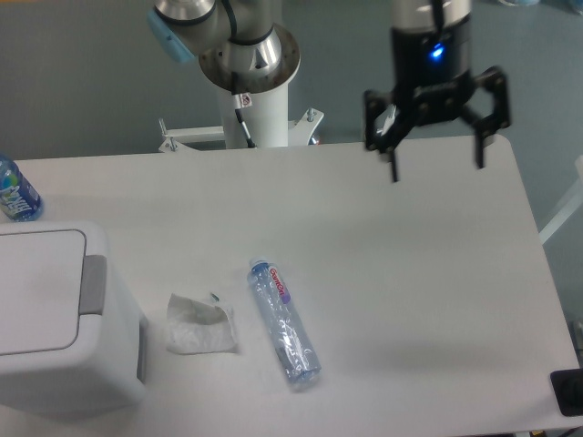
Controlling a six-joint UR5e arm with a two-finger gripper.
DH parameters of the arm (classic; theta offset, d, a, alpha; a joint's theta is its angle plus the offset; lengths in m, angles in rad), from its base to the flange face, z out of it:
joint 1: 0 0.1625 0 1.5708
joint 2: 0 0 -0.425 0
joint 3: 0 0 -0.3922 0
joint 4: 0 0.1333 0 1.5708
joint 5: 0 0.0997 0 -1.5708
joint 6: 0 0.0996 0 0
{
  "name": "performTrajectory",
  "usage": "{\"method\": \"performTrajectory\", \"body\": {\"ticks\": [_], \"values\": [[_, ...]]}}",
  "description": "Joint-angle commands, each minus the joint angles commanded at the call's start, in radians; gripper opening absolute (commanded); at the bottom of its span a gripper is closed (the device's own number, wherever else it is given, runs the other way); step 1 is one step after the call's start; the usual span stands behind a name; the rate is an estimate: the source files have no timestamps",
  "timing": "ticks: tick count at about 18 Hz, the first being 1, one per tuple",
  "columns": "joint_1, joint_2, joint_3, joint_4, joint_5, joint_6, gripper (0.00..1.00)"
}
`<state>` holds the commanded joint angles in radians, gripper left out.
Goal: Open the trash can
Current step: 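Lower the gripper over the lid edge of the white trash bin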
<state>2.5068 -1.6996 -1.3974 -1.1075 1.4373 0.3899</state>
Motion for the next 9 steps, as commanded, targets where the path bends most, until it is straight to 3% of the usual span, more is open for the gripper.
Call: {"method": "performTrajectory", "body": {"ticks": [9], "values": [[-0.177,-0.032,0.0,0.002,-0.061,-0.34,1.0]]}}
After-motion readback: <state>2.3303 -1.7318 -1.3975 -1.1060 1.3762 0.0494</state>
